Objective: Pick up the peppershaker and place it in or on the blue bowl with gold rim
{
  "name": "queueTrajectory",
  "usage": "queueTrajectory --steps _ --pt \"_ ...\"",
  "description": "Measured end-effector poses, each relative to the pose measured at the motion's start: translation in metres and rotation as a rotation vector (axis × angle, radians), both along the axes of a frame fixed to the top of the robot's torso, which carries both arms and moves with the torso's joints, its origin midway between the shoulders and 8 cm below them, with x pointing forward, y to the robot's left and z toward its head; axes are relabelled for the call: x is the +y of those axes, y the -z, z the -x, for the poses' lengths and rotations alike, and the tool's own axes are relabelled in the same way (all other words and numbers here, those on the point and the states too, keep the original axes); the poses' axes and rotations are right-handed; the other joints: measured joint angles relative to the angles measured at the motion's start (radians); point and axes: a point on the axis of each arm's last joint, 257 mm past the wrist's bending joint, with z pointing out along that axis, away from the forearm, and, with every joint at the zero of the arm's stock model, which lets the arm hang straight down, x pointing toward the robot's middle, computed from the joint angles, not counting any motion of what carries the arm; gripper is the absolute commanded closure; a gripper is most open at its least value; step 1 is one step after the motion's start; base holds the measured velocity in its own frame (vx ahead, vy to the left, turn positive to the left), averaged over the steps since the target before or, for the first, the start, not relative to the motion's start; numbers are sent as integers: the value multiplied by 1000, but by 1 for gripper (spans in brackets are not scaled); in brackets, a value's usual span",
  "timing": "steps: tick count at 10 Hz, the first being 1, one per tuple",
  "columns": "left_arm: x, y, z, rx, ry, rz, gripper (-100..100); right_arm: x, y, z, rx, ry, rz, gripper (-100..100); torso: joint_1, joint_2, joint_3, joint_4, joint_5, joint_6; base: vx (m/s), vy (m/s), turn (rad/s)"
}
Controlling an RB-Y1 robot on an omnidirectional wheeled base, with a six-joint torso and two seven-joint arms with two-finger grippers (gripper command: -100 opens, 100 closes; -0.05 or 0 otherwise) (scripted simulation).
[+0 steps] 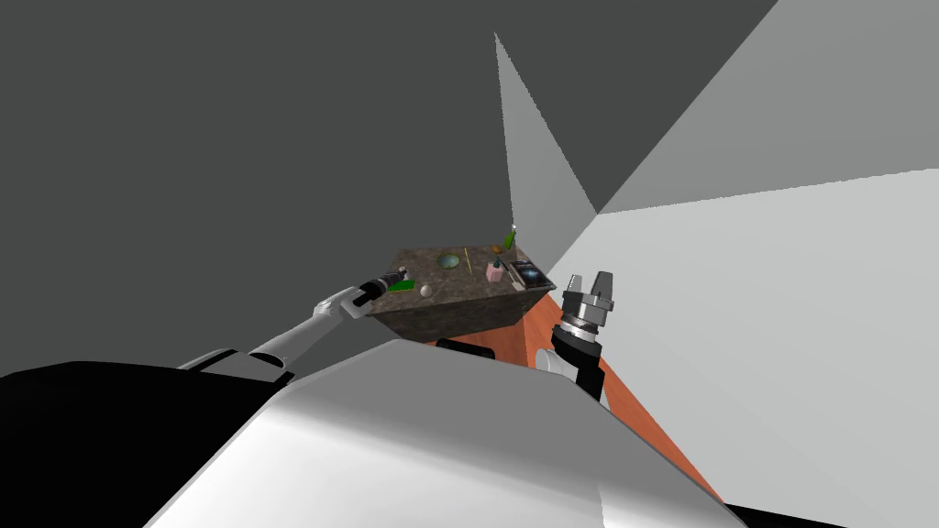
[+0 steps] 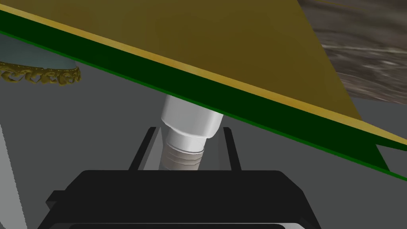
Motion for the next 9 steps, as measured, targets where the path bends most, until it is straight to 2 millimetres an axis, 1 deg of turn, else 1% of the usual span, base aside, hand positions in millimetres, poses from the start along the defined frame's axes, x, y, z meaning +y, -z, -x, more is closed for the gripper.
queueTrajectory --steps 2,3,4,5,6,7,9 --pt "0 0 0 0 0 0 100 0 0 0 0 0 0 0 1 0 0 0 0 0 0 0 0" --pt "0 0 0 0 0 0 0 0 0 0 0 0 0 0 1 0 0 0 0 0 0 0 0" --pt "0 0 0 0 0 0 100 0 0 0 0 0 0 0 1 0 0 0 0 0 0 0 0" --pt "0 0 0 0 0 0 0 0 0 0 0 0 0 0 1 0 0 0 0 0 0 0 0" --pt "0 0 0 0 0 0 100 0 0 0 0 0 0 0 1 0 0 0 0 0 -7 -99 250" --pt "2 -14 -8 -18 5 -13 100 0 0 0 0 0 0 0 -5 1 1 1 -2 -2 -14 -153 249" --pt "6 -36 -24 -51 1 -40 100 0 0 0 0 0 0 0 -12 2 2 1 -3 0 -4 -188 212"
